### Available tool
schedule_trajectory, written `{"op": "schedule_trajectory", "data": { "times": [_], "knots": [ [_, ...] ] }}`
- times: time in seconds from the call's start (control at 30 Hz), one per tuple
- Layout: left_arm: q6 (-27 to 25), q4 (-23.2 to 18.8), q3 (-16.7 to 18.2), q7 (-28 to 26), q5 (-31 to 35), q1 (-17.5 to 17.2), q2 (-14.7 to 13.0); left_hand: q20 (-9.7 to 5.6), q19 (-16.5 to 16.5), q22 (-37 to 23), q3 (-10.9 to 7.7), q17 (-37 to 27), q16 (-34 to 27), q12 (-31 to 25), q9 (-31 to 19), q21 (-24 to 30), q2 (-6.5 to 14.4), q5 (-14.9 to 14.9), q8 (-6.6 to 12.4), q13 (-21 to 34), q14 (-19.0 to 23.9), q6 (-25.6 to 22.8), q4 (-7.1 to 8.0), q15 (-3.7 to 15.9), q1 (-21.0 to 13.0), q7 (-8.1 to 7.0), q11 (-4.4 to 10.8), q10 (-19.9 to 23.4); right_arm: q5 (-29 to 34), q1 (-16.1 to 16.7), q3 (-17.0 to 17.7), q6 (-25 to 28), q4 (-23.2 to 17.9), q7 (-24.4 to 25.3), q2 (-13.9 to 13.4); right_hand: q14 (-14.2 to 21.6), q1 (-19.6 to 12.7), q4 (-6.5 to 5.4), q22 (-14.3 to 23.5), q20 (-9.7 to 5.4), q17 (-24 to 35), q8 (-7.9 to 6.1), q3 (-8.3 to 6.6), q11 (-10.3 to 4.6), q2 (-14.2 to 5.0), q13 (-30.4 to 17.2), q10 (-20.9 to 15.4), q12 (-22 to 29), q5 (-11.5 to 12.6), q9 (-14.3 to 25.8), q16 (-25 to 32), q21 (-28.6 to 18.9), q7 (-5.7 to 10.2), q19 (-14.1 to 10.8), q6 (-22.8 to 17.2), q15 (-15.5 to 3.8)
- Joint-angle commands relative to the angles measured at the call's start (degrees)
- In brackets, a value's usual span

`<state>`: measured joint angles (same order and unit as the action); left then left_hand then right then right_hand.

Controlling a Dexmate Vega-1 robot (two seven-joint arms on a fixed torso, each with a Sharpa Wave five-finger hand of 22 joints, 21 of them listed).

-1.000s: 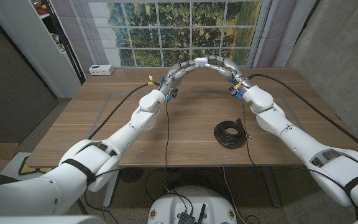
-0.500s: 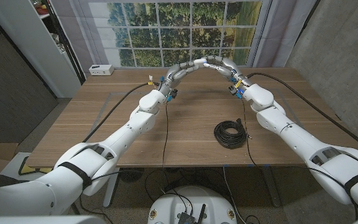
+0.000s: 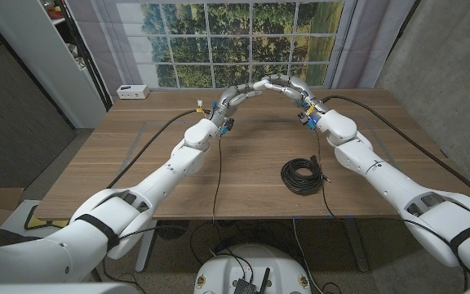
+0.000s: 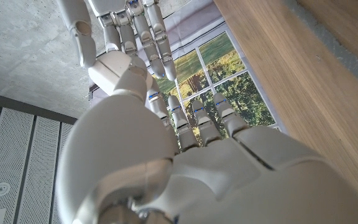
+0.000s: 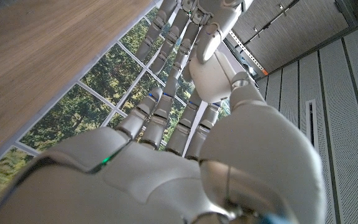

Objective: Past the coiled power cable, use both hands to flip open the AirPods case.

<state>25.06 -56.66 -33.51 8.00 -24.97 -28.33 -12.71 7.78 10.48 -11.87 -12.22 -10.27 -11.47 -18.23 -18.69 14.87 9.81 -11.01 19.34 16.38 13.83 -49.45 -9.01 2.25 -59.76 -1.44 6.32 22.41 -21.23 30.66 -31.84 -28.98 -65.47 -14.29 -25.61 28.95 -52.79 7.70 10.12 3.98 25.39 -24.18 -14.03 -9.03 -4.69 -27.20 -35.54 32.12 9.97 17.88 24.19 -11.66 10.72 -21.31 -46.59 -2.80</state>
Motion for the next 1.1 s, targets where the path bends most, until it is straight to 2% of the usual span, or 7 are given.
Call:
{"op": "schedule_trajectory", "data": {
  "times": [0.03, 0.27, 0.3, 0.33, 0.5, 0.93, 1.1],
  "knots": [
    [0.91, 1.77, -0.02, 2.78, -1.60, 0.66, 0.60, 0.17, 0.39, -0.32, -2.51, -0.12, 0.07, -0.08, -5.98, 0.22, -0.03, 0.25, 3.00, 0.22, 0.48, -4.21, 1.51, 2.85, -0.71, -2.68, -0.12, 0.06, 1.52, -0.74, -0.42, -1.22, 2.27, 1.68, 1.14, 0.95, -1.06, 0.43, 0.20, -0.32, 0.14, -0.48, -0.30, -0.25, -0.36, -0.19, -0.65, 0.33, 0.42, 0.18, 0.40, -0.39, 0.26, -0.84, -1.01, -9.91],
    [1.10, 2.41, -0.08, 5.16, -2.41, 0.93, 0.47, 0.30, 0.11, -0.39, -2.96, -0.01, 0.36, 0.18, -6.73, 0.23, -0.38, 0.22, 3.40, 0.27, 0.13, -4.59, 1.04, 2.63, -0.98, -2.24, -0.90, -0.37, 1.88, -1.49, -0.57, -1.66, 3.77, 2.04, 1.67, 1.28, -0.87, 0.15, 0.20, -0.46, 0.02, -0.48, -0.36, -0.06, -1.16, -0.07, -0.83, 0.32, 0.31, 0.08, 0.37, -0.32, -0.04, -0.75, -1.70, -9.80],
    [1.00, 2.33, -0.16, 5.23, -2.29, 0.95, 0.35, 0.39, 0.03, -0.41, -3.12, -0.02, 0.40, 0.29, -7.01, 0.24, -0.37, 0.18, 3.56, 0.29, 0.08, -4.78, 1.01, 2.53, -0.93, -1.89, -1.36, -0.58, 1.89, -1.51, -0.54, -1.67, 3.87, 2.22, 1.76, 1.37, -0.88, 0.15, 0.21, -0.50, 0.06, -0.52, -0.35, -0.15, -1.28, -0.09, -0.94, 0.37, 0.28, 0.05, 0.43, -0.31, 0.10, -0.73, -2.00, -9.83],
    [1.06, 2.48, -0.18, 5.60, -2.37, 1.04, 0.33, 0.39, 0.01, -0.42, -3.18, -0.02, 0.43, 0.26, -7.15, 0.26, -0.38, 0.16, 3.64, 0.29, 0.02, -4.86, 1.00, 2.52, -0.89, -1.93, -0.92, -0.44, 1.94, -1.59, -0.57, -1.70, 4.03, 2.26, 1.81, 1.43, -0.92, 0.15, 0.21, -0.54, 0.07, -0.56, -0.38, -0.11, -1.40, -0.09, -1.01, 0.39, 0.27, 0.04, 0.45, -0.30, 0.10, -0.71, -2.19, -9.88],
    [-0.04, 1.35, -0.31, 6.07, -2.35, 0.83, -0.43, 0.59, -0.15, -0.44, -3.35, -0.03, 0.46, 0.37, -7.53, 0.25, -0.43, 0.10, 3.74, 0.32, -0.04, -4.82, 0.96, 2.49, -0.78, -1.95, -1.23, -0.61, 2.07, -2.13, -0.71, -1.53, 4.94, 2.46, 2.17, 1.58, -0.82, 0.12, 0.21, -0.62, 0.07, -1.04, -0.29, 0.01, -1.68, -0.17, -1.48, 0.61, 0.19, -0.06, 0.44, -0.29, -0.29, -0.74, -4.08, -9.81],
    [-4.12, -4.39, -1.24, 1.33, 1.25, -0.54, -3.33, 0.68, -0.07, -0.51, -4.01, -0.06, 0.46, 0.40, -8.53, 0.43, -0.26, -0.06, 3.91, 0.38, -0.02, -4.39, 0.83, 2.41, -0.74, -1.75, -1.22, -0.43, 1.90, -2.82, -1.09, 0.69, 5.71, 2.66, 2.34, 2.74, 2.22, -1.34, 0.21, -0.60, -0.70, -1.76, 0.60, 0.69, -1.87, 0.12, -2.14, 0.65, 0.03, -0.39, -0.25, -0.43, -1.49, -1.31, -7.58, -9.31],
    [-5.86, -6.39, -1.65, -0.91, 2.95, -0.94, -4.32, 0.82, 0.03, -0.53, -4.25, -0.08, 0.41, 0.47, -8.97, 0.54, -0.23, -0.03, 3.92, 0.41, 0.10, -4.05, 0.85, 2.41, -0.62, -1.85, -0.76, -0.48, 2.02, -2.85, -1.10, 1.38, 5.52, 3.01, 2.10, 3.27, 3.39, -1.71, 0.20, -0.51, -1.01, -1.95, 0.99, 1.13, -1.65, 0.26, -2.54, 0.71, 0.06, -0.65, -0.52, -0.50, -2.17, -1.61, -8.94, -9.38]
  ]
}}
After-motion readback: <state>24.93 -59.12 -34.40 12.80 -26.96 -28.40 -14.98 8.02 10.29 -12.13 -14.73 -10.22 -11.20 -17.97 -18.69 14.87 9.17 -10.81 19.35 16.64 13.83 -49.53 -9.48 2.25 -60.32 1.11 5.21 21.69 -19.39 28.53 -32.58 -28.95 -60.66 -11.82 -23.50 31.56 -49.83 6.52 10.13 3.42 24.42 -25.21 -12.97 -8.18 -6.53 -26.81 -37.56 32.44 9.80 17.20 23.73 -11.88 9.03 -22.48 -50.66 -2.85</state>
